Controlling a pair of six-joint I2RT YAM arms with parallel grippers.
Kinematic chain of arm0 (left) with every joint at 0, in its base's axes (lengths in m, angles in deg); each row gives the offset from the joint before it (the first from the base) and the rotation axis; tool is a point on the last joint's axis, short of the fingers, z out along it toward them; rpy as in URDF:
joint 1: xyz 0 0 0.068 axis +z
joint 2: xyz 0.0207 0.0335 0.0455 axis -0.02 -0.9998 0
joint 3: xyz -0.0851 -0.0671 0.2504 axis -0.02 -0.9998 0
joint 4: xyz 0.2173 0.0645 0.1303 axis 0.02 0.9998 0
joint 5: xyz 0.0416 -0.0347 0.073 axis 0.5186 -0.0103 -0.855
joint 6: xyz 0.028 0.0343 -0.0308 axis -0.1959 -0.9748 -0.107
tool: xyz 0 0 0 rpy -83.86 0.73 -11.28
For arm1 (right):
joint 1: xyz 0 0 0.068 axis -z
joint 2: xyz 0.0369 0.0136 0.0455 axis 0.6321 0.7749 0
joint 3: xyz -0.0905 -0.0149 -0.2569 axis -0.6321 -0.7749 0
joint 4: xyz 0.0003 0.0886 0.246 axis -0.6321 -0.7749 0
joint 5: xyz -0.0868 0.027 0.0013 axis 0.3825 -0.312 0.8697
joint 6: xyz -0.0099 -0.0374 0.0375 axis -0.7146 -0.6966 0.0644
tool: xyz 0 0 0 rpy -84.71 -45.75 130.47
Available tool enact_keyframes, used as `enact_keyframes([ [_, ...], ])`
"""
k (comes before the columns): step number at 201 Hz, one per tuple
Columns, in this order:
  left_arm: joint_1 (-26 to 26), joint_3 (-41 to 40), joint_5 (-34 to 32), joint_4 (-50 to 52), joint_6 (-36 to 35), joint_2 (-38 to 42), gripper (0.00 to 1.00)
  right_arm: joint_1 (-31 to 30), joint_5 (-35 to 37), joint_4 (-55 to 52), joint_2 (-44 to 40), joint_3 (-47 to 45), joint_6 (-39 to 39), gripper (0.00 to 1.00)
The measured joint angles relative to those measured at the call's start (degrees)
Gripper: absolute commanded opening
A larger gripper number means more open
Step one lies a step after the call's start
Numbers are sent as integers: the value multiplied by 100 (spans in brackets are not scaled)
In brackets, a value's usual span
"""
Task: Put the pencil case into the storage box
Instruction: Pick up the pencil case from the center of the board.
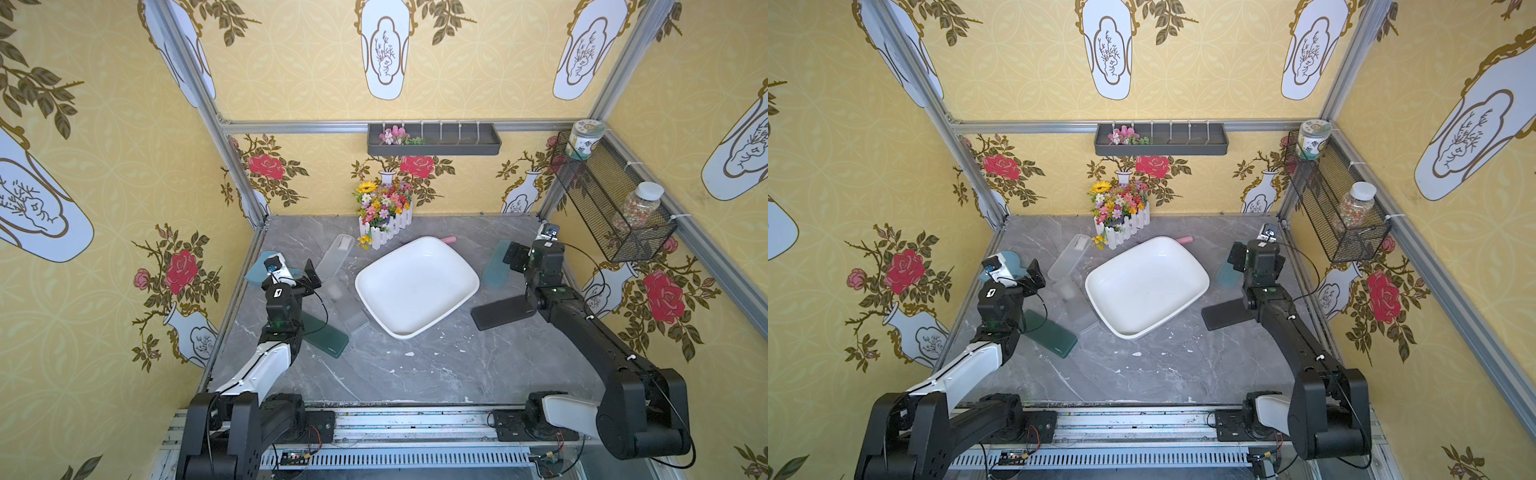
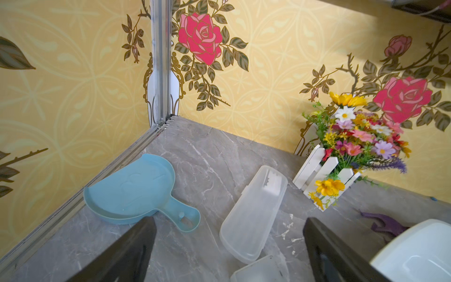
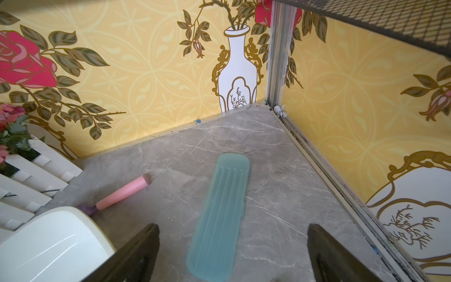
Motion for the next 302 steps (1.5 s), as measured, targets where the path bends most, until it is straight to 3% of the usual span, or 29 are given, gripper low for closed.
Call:
enact_keyframes([
  [28,-328,579,-31,1067,474,52,100,-103,-608,-898,-31,293,164,97],
  [69,-372,1169,-616,2741,2295,234,100,-787,-1475,-1390,136,577,-55,97],
  [113,-376,1904,-776,4841,4273,-26,100,-1296,-1582,-1506,376,605,-175,97],
  [159,-398,1777,-516,6030,5814,190,100,-1495,-1663,-1493,522,382,26,97],
  [209,-398,1665,107,6308,6157,-221,100,-1707,-1685,-1532,481,413,149,97],
  [302,-402,1392,1106,6627,5707,-584,100,-1768,-1685,-1556,291,203,293,97],
])
